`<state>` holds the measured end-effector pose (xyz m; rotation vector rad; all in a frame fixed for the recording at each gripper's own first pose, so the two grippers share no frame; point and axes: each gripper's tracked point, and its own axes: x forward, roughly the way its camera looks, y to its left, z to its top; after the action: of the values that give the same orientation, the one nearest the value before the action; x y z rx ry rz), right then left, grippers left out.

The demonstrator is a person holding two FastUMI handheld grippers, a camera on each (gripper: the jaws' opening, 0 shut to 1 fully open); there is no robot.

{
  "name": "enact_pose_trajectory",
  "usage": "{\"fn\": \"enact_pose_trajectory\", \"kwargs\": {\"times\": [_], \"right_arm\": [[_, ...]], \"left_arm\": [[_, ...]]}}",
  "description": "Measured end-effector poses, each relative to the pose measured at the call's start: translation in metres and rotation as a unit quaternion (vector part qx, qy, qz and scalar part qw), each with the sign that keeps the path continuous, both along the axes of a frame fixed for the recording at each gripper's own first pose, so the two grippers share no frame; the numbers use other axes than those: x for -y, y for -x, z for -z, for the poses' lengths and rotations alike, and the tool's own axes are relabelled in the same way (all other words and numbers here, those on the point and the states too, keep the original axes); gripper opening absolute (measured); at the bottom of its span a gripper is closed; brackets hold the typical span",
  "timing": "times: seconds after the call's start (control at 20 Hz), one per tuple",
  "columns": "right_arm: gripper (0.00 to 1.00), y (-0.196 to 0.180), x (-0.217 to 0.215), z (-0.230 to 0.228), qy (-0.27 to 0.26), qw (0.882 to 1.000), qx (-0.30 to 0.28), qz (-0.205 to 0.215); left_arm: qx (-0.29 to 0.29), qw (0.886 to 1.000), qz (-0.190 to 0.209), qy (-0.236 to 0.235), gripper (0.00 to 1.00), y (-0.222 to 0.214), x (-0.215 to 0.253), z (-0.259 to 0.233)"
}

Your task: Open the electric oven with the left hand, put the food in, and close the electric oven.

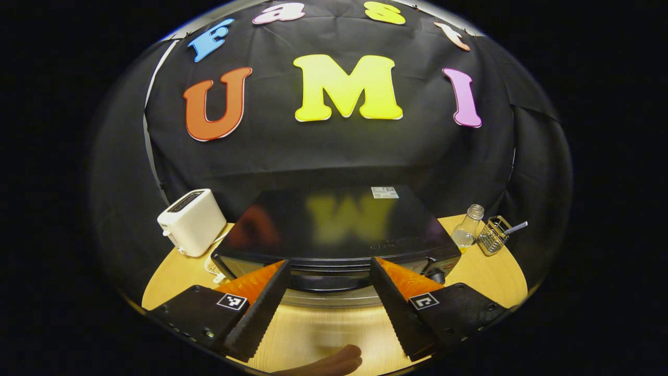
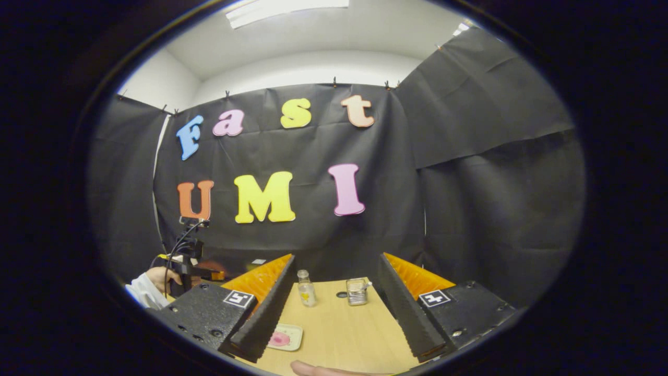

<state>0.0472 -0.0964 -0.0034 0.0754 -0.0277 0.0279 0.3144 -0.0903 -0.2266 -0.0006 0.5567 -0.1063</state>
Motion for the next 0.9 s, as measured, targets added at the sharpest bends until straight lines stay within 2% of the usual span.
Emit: {"fn": "enact_pose_trajectory", "kwargs": {"times": [0.05,0.1,0.4,0.65,0.7,0.75,0.9], "right_arm": [[0.96,0.002,0.002,0.001,0.001,1.0,-0.002,0.002],[0.96,0.005,0.004,0.001,0.002,1.0,-0.003,0.005],[0.97,0.029,0.003,-0.001,0.016,1.0,-0.005,0.009],[0.97,0.062,-0.002,-0.008,0.023,1.0,0.011,0.005],[1.0,0.068,-0.001,-0.009,0.021,1.0,0.013,0.005],[0.96,0.072,-0.001,-0.01,0.019,1.0,0.014,0.004],[0.97,0.085,-0.005,-0.014,0.011,1.0,0.015,-0.004]], "left_arm": [[0.015,1.0,-0.001,-0.005,0.89,-0.009,-0.002,-0.002],[0.009,1.0,-0.002,-0.007,0.98,-0.008,-0.004,0.001],[0.007,1.0,0.01,-0.003,0.97,-0.004,-0.003,0.002],[0.008,1.0,0.009,-0.003,0.98,0.024,-0.005,0.003],[0.009,1.0,0.01,-0.004,0.98,0.032,-0.005,0.005],[0.009,1.0,0.013,-0.005,0.98,0.041,-0.006,0.007],[0.015,1.0,0.013,0.0,0.98,0.065,-0.008,0.017]]}}
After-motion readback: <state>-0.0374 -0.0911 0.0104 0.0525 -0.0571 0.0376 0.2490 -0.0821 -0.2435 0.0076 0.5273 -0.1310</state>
